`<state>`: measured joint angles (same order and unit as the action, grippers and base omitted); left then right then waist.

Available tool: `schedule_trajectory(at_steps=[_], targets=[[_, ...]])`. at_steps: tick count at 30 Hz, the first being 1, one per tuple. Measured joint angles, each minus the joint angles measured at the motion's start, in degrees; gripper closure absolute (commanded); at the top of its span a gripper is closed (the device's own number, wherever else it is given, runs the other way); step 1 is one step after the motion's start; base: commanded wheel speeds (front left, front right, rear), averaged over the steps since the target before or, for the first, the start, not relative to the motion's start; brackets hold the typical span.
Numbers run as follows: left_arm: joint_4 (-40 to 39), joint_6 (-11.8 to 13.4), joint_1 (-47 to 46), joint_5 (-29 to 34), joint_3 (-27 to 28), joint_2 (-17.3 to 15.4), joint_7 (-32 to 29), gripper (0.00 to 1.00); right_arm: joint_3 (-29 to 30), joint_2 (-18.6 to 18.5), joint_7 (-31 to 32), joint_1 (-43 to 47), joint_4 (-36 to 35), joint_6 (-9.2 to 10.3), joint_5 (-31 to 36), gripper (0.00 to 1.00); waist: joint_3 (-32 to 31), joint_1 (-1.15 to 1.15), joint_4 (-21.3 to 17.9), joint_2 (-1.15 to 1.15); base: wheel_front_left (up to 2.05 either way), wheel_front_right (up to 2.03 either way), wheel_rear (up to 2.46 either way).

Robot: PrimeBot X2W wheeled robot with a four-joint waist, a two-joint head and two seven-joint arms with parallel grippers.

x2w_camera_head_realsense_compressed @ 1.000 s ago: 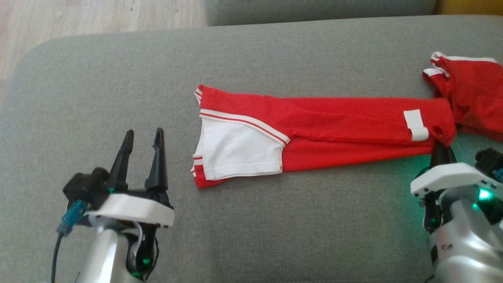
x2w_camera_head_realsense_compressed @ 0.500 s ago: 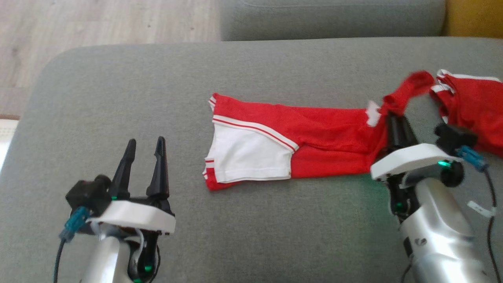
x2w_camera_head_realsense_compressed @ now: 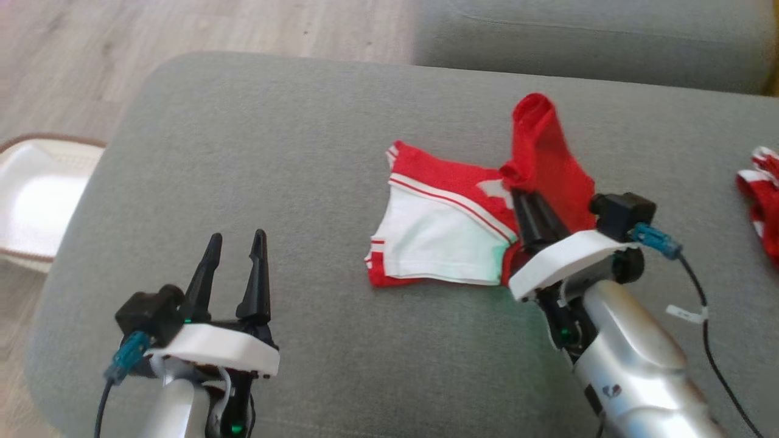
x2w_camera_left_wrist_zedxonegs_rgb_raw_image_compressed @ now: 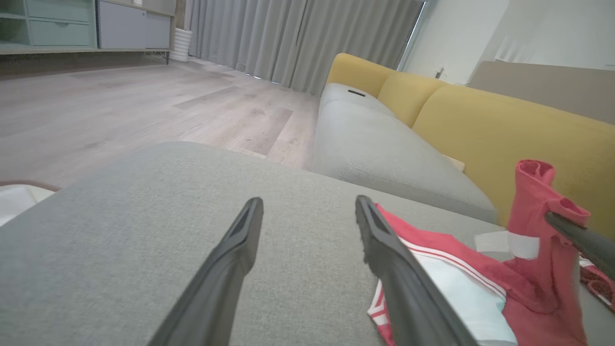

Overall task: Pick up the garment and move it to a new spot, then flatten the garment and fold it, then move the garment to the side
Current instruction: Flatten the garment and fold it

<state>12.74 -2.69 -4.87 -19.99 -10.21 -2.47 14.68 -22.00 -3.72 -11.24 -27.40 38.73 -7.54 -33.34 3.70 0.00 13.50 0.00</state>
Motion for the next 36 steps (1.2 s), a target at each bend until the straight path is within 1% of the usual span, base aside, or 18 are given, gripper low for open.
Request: schedule_trajectory(at_steps=[4, 7, 11, 19, 20, 21, 23, 26, 28, 30, 31, 34, 36], targets=[[-0.2, 0.2, 0.0, -0.3, -0.1, 0.0, 0.0, 0.00, -3.6, 0.0, 0.2, -0.3, 1.0, 0.00, -2.8, 1.00, 0.3, 0.00, 2.5, 0.00, 0.00, 0.00, 0.00], [-1.1, 0.7, 0.0, -0.9, -0.1, 0.0, 0.0, 0.00, -5.6, 0.0, 0.2, -0.8, 4.1, 0.00, -3.7, 1.00, 0.6, 0.00, 4.4, 0.00, 0.00, 0.00, 0.00], [-1.2, 0.7, 0.0, -0.9, -0.5, 0.0, 0.0, 0.00, -8.3, -0.1, 0.1, -2.8, 6.8, 0.00, -5.6, 1.00, 1.4, 0.00, 6.5, 0.00, 0.00, 0.00, 0.00], [-1.0, 0.7, 0.0, -1.8, -1.6, 0.0, 0.0, 0.00, -15.5, -0.1, -0.2, -5.6, 10.0, 0.00, -10.3, 1.00, 3.4, 0.01, 9.2, 0.00, 0.00, 0.00, 0.00], [-0.9, 0.7, 0.0, -1.9, -1.8, 0.0, 0.0, 0.00, -16.6, -0.1, -0.1, -5.7, 10.6, 0.00, -11.1, 0.03, 3.6, 0.00, 9.4, 0.00, 0.00, 0.00, 0.00], [-0.9, 0.7, 0.0, -1.9, -1.9, 0.0, 0.0, 0.00, -17.8, -0.1, 0.0, -5.9, 11.4, 0.00, -11.2, 0.00, 3.7, 0.00, 9.6, 0.00, 0.00, 0.00, 0.00], [-0.6, 0.8, 0.0, -1.9, -2.0, 0.0, 0.0, 0.00, -20.3, -0.2, 0.2, -6.1, 11.6, 0.00, -12.3, 0.00, 3.9, 0.01, 9.8, 0.00, 0.00, 0.00, 0.00], [-0.4, 1.2, 0.0, -1.9, -1.8, 0.0, 0.0, 0.00, -25.2, -0.2, 0.7, -6.1, 8.3, 0.00, -16.3, 0.00, 3.7, 0.01, 9.3, 0.00, 0.00, 0.00, 0.00], [-0.3, 1.2, 0.0, -1.8, -1.7, 0.0, 0.0, 0.00, -27.1, 0.0, 0.6, -6.2, 7.3, 0.00, -18.0, 0.00, 3.5, 0.00, 8.6, 0.00, 0.00, 0.00, 0.00], [-0.2, 1.1, 0.0, -1.8, -1.4, 0.0, 0.0, 0.00, -27.6, 0.0, 0.0, -6.4, 7.6, 0.00, -19.1, 0.00, 3.1, 0.00, 7.7, 0.00, 0.00, 0.00, 0.00], [-0.2, 1.1, 0.0, -1.7, -0.7, 0.0, 0.0, 0.00, -27.5, -0.1, -0.9, -7.0, 8.5, 0.00, -19.8, 0.00, 2.7, 0.01, 6.6, 0.00, 0.00, 0.00, 0.00], [-0.6, 1.1, 0.0, -1.7, 0.0, -0.1, 0.0, 0.00, -26.8, -0.1, -2.0, -8.9, 10.0, 0.00, -19.6, 0.00, 2.1, 0.00, 4.5, 0.00, 0.00, 0.00, 0.00], [-1.2, 1.1, 0.0, -1.7, 0.1, 0.0, 0.0, 0.00, -25.3, 0.0, -2.6, -10.1, 11.4, 0.00, -18.3, 0.00, 1.8, 0.00, 2.9, 0.00, 0.00, 0.00, 0.00]])
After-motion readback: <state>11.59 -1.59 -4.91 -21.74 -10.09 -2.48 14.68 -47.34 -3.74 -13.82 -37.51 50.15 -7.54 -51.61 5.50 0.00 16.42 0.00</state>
